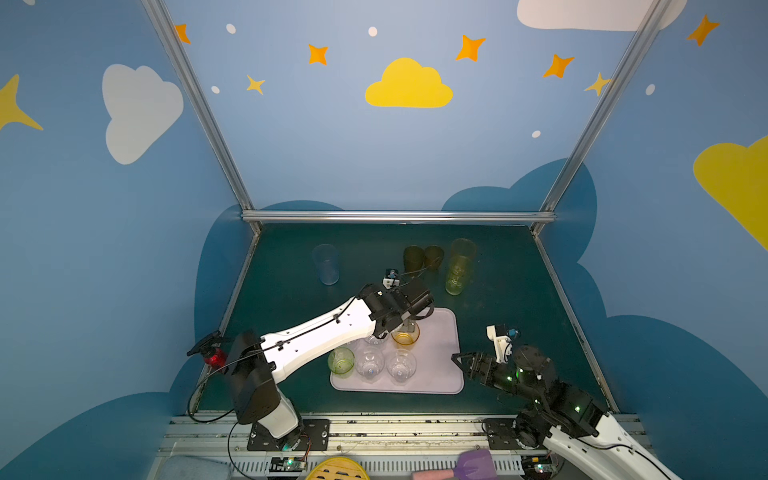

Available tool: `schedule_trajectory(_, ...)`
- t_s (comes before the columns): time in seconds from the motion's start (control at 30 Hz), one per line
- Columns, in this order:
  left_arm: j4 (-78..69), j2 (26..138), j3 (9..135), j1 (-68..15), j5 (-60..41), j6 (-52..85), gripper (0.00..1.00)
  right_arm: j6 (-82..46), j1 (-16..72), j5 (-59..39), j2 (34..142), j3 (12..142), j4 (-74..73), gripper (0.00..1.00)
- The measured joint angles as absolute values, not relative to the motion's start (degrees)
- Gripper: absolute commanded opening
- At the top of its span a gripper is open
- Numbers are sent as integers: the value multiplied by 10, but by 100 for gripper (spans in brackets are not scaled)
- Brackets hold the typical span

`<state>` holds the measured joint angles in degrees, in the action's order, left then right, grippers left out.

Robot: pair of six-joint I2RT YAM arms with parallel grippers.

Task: Place the glasses into the tray
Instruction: 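Withdraw the left gripper while the right gripper reaches toward the olive dotted glasses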

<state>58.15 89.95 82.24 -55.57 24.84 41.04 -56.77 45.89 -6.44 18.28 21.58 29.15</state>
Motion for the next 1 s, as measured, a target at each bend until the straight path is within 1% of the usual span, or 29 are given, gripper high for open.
schedule_trajectory(0.13, 568, 831, 779, -539, 263, 400, 100, -566, 459, -64, 229, 248, 286, 86)
schedule_trajectory(0.3, 518, 712, 681, -512, 261, 382, 100, -561, 458, -64, 295, 283, 273, 86)
schedule_trajectory(0.5, 459, 561, 581, -492, 241, 375, 100, -531, 457, -58, 407, 361, 268, 86)
schedule_trajectory(0.6, 439, 501, 541, -487, 231, 377, 100, -514, 442, -58, 476, 416, 265, 86)
schedule_trajectory(0.77, 426, 451, 507, -483, 211, 384, 100, -481, 403, -83, 608, 510, 255, 85)
schedule_trajectory(1.0, 417, 427, 483, -483, 184, 395, 100, -461, 342, -138, 760, 614, 225, 78)
